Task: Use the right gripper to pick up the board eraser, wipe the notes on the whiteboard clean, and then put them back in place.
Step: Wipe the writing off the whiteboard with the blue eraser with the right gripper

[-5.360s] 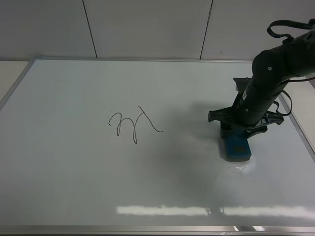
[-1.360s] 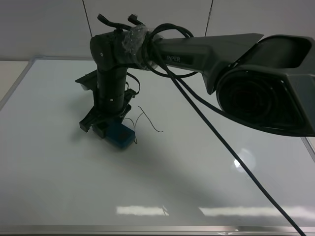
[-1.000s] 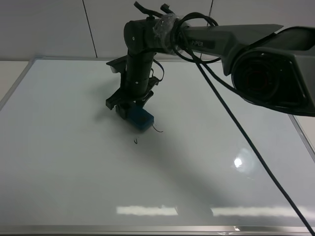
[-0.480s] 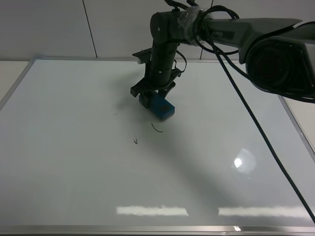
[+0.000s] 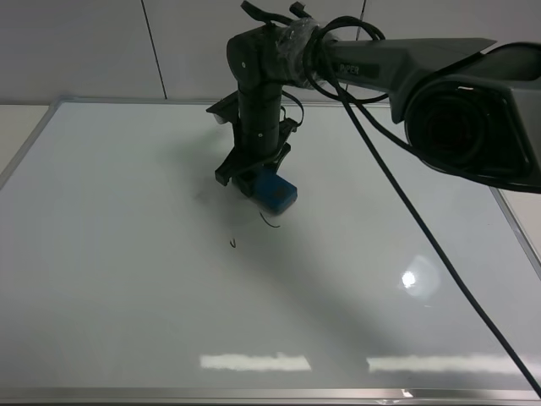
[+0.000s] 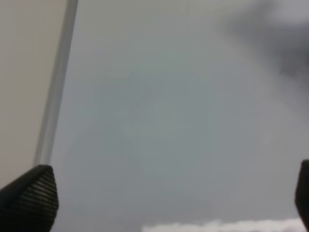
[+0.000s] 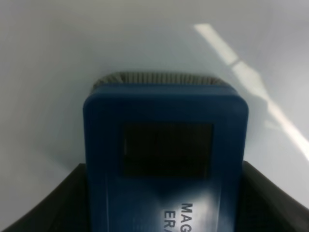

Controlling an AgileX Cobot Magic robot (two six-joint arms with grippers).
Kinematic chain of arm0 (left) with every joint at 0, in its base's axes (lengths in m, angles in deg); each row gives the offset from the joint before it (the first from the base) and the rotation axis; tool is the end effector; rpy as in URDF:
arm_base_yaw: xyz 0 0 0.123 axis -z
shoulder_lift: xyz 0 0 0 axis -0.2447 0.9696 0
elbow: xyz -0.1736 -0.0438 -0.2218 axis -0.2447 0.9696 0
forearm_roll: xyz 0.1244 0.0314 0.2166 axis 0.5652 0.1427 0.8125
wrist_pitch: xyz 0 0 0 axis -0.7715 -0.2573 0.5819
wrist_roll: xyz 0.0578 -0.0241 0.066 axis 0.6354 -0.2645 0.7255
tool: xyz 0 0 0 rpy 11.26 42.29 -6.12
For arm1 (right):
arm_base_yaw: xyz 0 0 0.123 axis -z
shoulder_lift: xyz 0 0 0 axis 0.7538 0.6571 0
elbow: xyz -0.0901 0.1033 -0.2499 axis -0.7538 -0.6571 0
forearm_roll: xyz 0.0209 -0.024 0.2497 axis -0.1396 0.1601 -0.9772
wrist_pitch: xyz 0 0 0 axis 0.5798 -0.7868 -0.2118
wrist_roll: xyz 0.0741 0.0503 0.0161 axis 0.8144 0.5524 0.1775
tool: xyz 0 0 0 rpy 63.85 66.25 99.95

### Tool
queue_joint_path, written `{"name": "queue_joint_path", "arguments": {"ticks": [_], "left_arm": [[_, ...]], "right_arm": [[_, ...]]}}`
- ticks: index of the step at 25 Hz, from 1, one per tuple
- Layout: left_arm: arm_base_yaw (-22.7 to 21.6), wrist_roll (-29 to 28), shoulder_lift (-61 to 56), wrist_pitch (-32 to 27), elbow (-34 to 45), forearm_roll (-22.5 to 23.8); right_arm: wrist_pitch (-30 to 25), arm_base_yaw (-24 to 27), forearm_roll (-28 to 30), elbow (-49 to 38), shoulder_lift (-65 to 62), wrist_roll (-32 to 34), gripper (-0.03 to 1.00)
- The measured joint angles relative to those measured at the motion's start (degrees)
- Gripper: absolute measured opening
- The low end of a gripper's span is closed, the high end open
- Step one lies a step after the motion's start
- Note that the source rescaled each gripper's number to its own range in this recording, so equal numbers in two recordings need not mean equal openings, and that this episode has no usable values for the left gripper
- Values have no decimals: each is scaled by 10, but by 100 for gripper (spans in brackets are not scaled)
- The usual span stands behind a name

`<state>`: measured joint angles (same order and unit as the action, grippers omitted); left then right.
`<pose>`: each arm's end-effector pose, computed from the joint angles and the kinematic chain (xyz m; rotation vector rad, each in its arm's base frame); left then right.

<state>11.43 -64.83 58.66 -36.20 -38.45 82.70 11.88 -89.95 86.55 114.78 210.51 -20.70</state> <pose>-0.0057 -0.0056 0.2791 0.0435 2.0301 0.0055 0.3773 0.3261 0.1215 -1.3595 2.7265 0.0088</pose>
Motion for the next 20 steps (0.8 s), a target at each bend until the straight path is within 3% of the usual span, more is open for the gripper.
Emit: {"name": "queue_joint_path", "arguments": {"ticks": [6, 20], "left_arm": [[0, 0, 0, 0, 0, 0], [0, 0, 0, 0, 0, 0]], "right_arm": [[-9, -52, -11, -30, -11, -6, 2], [-9, -180, -24, -75, -24, 52, 1]]}}
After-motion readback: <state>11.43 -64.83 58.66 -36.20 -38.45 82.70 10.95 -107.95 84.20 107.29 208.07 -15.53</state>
